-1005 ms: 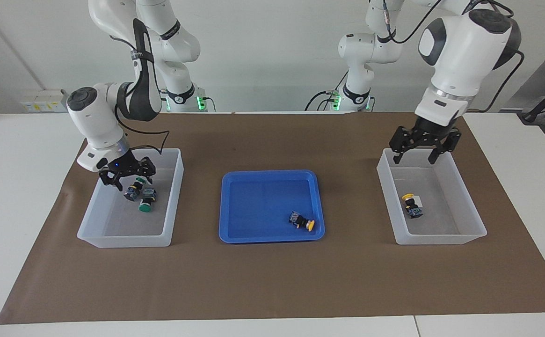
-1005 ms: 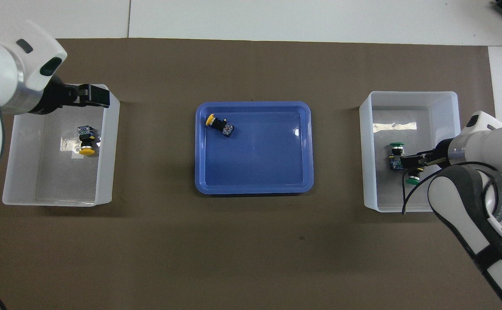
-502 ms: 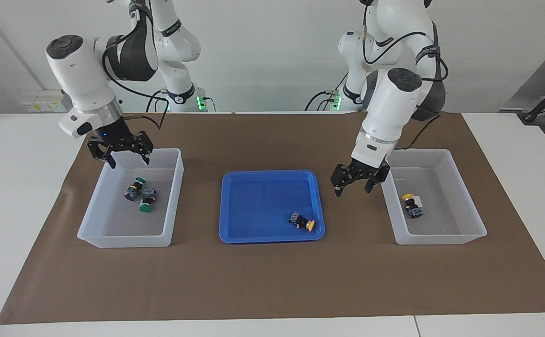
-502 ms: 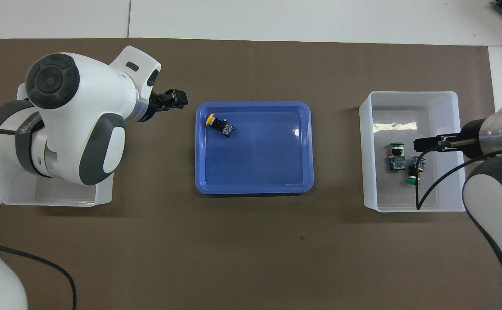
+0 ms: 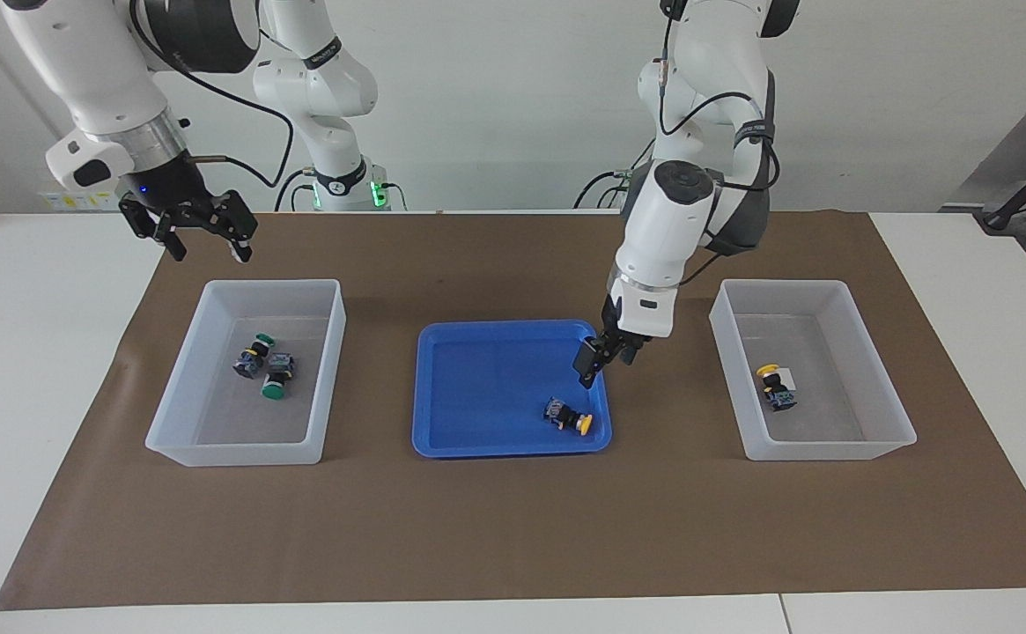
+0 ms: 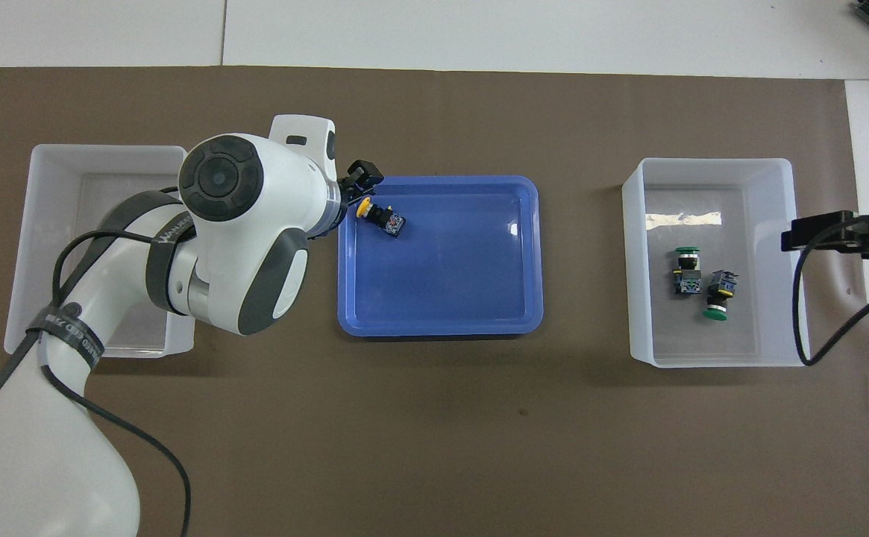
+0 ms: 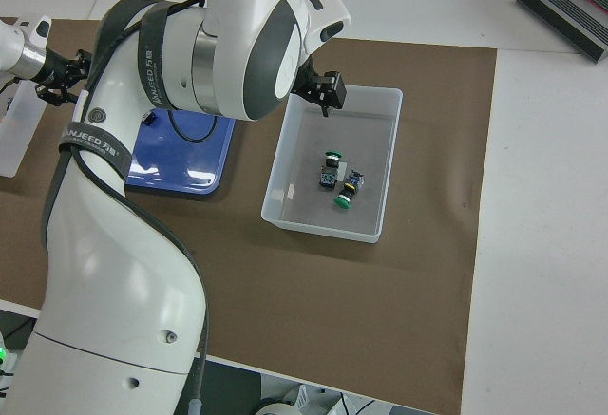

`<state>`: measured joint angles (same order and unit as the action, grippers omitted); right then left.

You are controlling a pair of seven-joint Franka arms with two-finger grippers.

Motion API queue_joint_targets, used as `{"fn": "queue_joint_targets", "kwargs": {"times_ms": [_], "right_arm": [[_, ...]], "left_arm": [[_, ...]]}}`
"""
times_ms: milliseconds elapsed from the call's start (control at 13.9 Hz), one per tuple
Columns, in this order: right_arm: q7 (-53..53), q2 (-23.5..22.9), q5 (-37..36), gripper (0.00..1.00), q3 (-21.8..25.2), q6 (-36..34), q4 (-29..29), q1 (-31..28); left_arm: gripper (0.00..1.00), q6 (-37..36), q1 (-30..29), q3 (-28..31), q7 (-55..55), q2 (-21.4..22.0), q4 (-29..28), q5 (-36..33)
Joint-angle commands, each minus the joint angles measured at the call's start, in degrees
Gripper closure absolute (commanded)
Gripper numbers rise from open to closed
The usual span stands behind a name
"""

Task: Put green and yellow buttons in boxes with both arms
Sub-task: 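Grasp the last yellow button in the tray with the left gripper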

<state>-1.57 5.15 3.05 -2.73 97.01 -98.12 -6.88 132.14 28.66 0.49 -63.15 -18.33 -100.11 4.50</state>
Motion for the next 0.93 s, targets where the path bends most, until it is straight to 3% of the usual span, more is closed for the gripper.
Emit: {"fn": "queue_joint_targets", "kwargs": {"times_ms": [0,287,861], "right_arm": [[-1.59,0.48,-0.77,0.0,-0.35,-5.67,3.79,-1.46],[-3.61,-0.31,-1.03,0.0,-0.44,-11.57,7.68,-2.08],[-3.17,0.3,-0.59,0.0,-0.7,-11.58,6.09,-1.47]], "left_arm": [[0.0,2.76,3.06,1.18,-8.81,-3.02,-0.17,0.25],[0.0,3.91,4.47,1.09,-12.87,-5.39,-0.35,0.25],[0.0,7.16,4.83,1.01,-13.75,-8.12,-0.35,0.25]]}}
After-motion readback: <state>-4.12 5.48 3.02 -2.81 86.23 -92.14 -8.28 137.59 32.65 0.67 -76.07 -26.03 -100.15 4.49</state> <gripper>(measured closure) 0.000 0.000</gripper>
